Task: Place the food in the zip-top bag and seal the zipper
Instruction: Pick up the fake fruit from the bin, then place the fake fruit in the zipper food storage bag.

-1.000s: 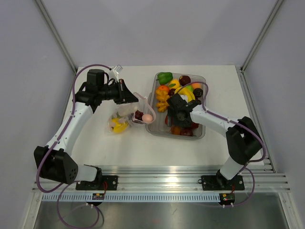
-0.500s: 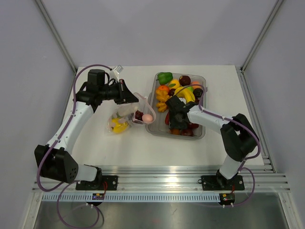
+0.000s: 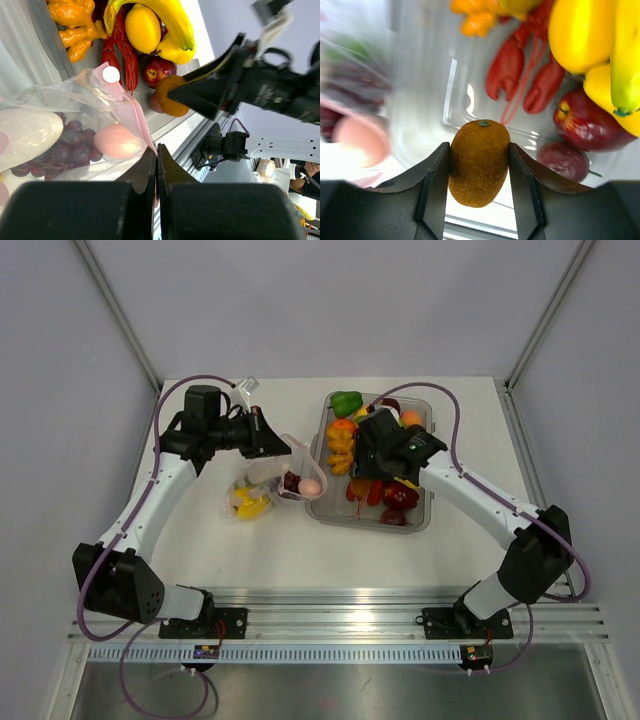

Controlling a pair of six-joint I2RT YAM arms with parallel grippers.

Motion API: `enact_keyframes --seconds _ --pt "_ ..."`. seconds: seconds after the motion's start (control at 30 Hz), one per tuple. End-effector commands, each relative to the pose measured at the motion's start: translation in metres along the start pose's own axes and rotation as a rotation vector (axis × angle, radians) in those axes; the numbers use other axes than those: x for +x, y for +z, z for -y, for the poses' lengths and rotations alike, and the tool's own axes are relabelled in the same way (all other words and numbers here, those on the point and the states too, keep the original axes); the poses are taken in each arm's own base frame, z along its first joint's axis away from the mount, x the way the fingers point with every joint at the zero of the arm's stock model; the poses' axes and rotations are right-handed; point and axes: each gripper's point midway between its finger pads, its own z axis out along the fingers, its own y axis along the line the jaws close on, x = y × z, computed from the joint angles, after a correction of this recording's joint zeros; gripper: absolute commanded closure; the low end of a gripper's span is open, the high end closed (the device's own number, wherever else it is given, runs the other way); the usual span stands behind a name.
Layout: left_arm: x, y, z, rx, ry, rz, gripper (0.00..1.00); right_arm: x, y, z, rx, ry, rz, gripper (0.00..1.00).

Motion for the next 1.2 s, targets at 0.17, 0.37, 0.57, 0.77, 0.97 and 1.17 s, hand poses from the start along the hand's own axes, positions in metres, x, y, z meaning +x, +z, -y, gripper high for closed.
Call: enact_keyframes --seconds 0.17,0.37,0.57,0.77,0.97,1.17 --pt "-0.013 -0.002 0.010 0.032 0.055 0.040 1.00 -0.058 -0.048 -0.076 -0.248 -0.005 0.124 0.68" --pt "-0.011 -0.002 0.009 0.030 0.051 0.037 1.00 -0.067 -0.042 -0.127 -0.367 -0.021 0.122 0.68" --pt "-0.013 -0.005 0.014 0.036 0.063 0.048 1.00 -0.053 -0.016 -0.162 -0.458 -0.018 0.035 0.60" --pt "-0.015 -0.009 0.019 0.049 0.076 0.067 1.00 -0.044 -0.015 -0.167 -0.500 -0.002 0.017 0.17" --pt "-0.015 -0.006 0.018 0.055 0.067 0.061 1.00 -0.053 -0.033 -0.144 -0.428 0.001 0.097 0.24" --pt "-0.015 -0.008 0.018 0.051 0.073 0.062 1.00 -0.034 -0.024 -0.096 -0.280 0.023 0.115 0.40"
